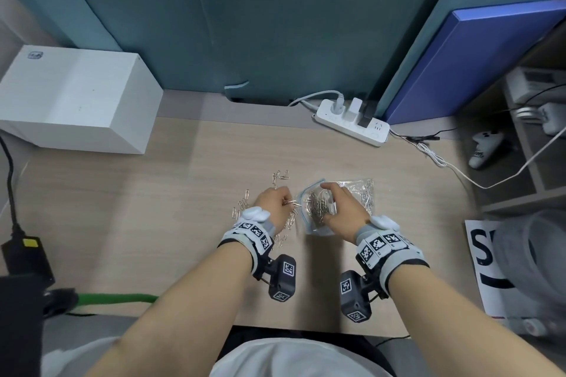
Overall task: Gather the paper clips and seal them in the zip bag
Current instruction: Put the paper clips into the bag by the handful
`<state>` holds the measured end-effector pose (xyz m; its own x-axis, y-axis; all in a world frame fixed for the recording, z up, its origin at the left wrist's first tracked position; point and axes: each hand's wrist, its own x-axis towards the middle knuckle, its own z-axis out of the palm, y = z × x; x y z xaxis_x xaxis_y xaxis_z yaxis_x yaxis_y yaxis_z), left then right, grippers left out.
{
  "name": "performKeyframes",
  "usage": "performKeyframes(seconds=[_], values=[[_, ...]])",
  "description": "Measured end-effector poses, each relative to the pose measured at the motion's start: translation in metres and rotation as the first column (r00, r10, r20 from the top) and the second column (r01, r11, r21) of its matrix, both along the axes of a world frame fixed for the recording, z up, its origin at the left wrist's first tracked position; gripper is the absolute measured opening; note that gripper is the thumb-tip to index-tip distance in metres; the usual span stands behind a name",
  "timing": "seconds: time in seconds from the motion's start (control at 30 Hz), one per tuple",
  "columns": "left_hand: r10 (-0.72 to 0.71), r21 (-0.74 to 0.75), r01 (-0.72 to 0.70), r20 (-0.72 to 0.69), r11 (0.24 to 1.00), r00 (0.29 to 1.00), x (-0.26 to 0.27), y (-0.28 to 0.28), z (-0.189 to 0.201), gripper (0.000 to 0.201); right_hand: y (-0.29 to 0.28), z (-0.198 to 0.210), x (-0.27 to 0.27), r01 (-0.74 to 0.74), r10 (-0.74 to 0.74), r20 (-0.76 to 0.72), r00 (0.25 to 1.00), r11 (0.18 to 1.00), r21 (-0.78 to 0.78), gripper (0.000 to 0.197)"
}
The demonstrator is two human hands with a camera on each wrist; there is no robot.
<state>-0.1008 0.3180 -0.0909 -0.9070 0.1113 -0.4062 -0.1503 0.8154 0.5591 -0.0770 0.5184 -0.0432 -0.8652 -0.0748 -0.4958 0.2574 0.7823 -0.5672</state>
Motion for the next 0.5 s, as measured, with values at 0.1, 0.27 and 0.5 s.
performKeyframes(seconds=[0.1, 0.27, 0.5], values=[[-0.015, 0.196, 0.011, 0.020, 0.981, 1.000, -0.001, 0.024, 0.007, 0.011, 0.002, 0.000, -0.001, 0.000, 0.000, 0.001, 1.000, 1.000, 0.008, 0.073], [-0.042, 0.197, 0.052, -0.056, 0.979, 0.998, -0.006, 0.016, 0.004, 0.041, 0.003, 0.001, -0.003, -0.016, 0.015, 0.007, 1.000, 0.999, 0.031, 0.073], [-0.204, -0.191, 0.175, -0.149, 0.966, 0.967, -0.014, -0.020, -0.028, 0.073, 0.010, 0.001, -0.005, -0.021, 0.021, 0.012, 1.000, 0.999, 0.041, 0.071]])
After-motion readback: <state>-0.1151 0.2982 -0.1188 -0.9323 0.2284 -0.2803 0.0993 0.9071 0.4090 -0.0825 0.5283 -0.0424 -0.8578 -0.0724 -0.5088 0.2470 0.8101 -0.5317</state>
